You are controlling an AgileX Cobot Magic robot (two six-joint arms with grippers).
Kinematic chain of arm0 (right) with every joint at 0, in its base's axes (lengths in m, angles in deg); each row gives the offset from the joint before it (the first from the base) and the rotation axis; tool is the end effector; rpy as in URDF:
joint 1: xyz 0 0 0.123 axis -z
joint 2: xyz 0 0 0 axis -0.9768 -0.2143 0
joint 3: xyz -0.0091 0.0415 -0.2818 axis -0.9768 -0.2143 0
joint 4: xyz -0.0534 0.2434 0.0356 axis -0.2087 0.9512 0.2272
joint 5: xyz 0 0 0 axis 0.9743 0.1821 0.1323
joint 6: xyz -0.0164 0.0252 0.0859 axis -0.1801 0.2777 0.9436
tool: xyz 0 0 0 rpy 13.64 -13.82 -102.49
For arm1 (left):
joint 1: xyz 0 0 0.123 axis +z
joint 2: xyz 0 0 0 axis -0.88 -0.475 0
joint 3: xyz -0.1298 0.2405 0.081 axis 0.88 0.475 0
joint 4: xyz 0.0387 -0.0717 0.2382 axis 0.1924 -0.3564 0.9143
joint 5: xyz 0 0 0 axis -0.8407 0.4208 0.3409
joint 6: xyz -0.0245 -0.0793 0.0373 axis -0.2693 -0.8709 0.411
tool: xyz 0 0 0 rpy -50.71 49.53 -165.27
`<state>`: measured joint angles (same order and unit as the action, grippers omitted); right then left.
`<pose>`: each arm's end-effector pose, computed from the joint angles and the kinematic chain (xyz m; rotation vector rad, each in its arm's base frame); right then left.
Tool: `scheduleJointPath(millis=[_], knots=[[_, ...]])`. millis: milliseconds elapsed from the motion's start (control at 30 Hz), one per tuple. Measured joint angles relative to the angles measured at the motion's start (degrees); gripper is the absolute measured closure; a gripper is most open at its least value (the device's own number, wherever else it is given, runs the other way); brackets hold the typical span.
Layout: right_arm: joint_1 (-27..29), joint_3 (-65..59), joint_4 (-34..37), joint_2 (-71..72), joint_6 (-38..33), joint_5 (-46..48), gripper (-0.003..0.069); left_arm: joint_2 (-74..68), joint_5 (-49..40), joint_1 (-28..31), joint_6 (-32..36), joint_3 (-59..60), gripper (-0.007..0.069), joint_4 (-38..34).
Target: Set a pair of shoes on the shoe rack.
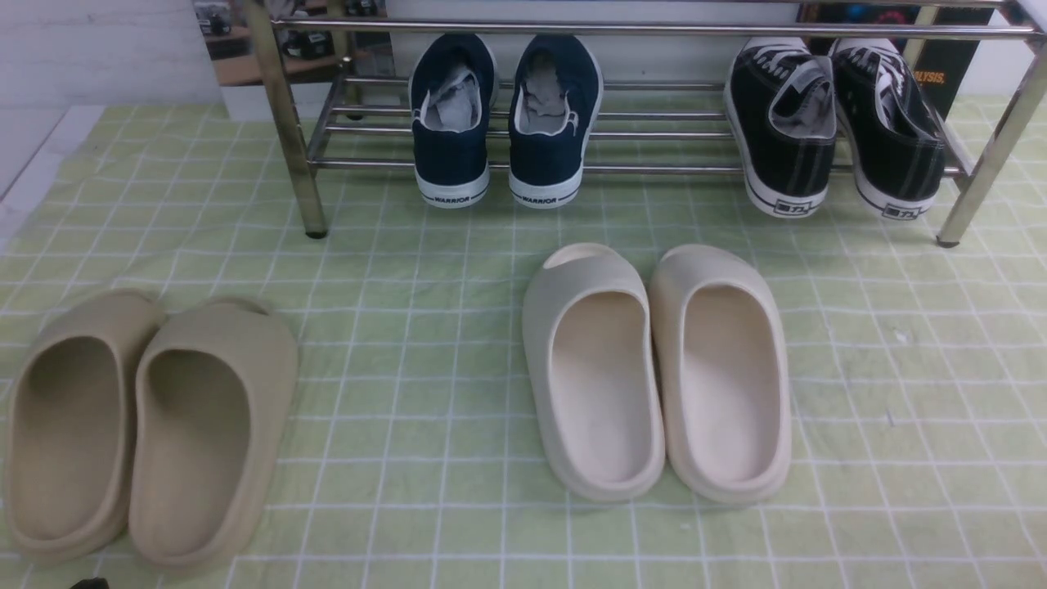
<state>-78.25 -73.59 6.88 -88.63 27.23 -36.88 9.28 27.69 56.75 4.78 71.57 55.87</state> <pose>0.0522 0.0000 0.1736 0.0945 1.8728 0.0757 0.0517 -0.0053 0.1676 -0.0457 1.9070 -0.1620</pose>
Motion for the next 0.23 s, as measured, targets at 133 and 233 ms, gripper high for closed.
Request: scheduleJointPath(millis=[133,233], knots=[[0.00,0.00,0.00,0.00,0.00,0.00,0.0419,0.00,0.00,0.00,0.00,0.00,0.0603,0.00],[0.00,0.00,0.00,0.00,0.00,0.00,0.0419,0.00,0.00,0.00,0.00,0.00,0.0599,0.00]])
